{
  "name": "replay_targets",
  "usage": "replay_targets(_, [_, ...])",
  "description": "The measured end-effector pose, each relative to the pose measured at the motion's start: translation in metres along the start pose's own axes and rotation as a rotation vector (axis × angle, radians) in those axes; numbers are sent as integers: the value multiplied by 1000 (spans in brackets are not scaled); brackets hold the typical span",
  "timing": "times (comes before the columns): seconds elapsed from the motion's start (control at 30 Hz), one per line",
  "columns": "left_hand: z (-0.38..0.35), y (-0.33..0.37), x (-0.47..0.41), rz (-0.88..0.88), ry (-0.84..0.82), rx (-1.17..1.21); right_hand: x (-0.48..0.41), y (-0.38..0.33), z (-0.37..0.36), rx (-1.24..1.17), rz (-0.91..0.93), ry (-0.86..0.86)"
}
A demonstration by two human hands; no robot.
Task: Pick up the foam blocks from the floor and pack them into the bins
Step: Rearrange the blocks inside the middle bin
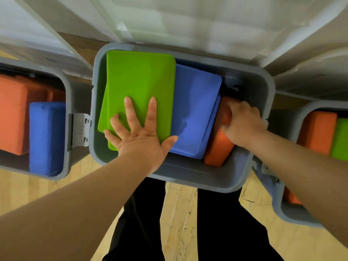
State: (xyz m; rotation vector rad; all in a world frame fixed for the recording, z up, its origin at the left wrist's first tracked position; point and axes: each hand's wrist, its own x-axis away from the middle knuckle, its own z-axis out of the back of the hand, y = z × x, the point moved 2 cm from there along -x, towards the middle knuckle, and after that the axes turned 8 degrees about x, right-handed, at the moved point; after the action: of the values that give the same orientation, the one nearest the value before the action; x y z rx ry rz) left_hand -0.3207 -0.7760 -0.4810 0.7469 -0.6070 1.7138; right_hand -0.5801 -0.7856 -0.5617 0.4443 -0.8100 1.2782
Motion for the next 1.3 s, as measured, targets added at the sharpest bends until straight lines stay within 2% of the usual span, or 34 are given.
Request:
replay_targets(0.07, [1,0,1,3,1,-2,17,-1,2,17,-77,85])
replay_targets(0.17, [2,0,1,5,-4,-1,28,-4,3,10,-183,93])
replay_targets(0.33, [1,-1,1,0,-1,-5,42,-11,10,-114,-328,-92])
replay_targets(0.4, [1,-1,1,-8,1,-1,56,-12,11,-178,-330,-106])
replay_targets(0.53, [-1,-2,1,-14,10,6,101,-17,-31,-176,-284,50])
replay_targets(0.7, [-2,-1,1,-27,15,-17,128,-16,-98,-269,-272,-63])
replay_targets(0.8, [-1,-1,1,-26,5,-10,116,-4,-97,-312,-277,-115])
replay_targets(0.93, [0,0,2,-33,12,-10,96,-2,-74,-176,-292,-235])
replay_targets(1.0, [0,0,2,-32,16,-11,87,-10,-54,-100,-262,-155])
replay_targets(1.03, [0,0,2,-30,20,-10,82,-16,-45,-137,-231,-90])
replay_targets(1.1, [0,0,2,-35,31,-2,74,-31,-40,-399,-191,-38])
replay_targets(1.2, [1,-1,3,-51,42,25,57,-54,-59,-801,-215,-154])
replay_targets(1.3, [3,-5,6,-72,62,56,42,-58,-86,-981,-193,-199])
